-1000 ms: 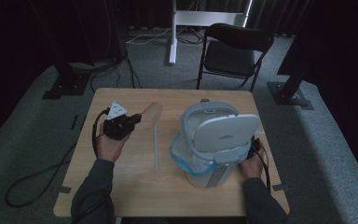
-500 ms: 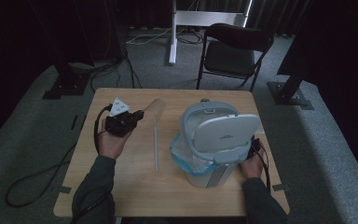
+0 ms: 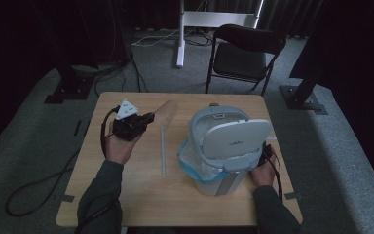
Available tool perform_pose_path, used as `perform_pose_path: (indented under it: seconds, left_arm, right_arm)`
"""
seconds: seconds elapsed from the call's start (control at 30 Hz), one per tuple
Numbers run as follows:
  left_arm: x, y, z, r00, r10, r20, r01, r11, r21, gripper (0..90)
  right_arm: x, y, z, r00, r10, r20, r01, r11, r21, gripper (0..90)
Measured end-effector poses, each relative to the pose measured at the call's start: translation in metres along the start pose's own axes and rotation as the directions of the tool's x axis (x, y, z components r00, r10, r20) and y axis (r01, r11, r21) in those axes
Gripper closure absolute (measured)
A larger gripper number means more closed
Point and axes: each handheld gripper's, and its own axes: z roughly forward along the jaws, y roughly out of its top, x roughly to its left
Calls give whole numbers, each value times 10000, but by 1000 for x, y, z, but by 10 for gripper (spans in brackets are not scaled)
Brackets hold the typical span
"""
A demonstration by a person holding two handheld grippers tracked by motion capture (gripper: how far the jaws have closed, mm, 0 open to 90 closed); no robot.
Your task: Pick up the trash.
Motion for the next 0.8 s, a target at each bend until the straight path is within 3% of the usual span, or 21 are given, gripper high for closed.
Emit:
perform_pose_path:
  seconds: [0.8]
  left_arm:
    - [-14,21,0,9982,339,487,-323,9989,-339,857]
  right_arm:
    - [0,0,0,10000,-9,-12,9,10000,2,133]
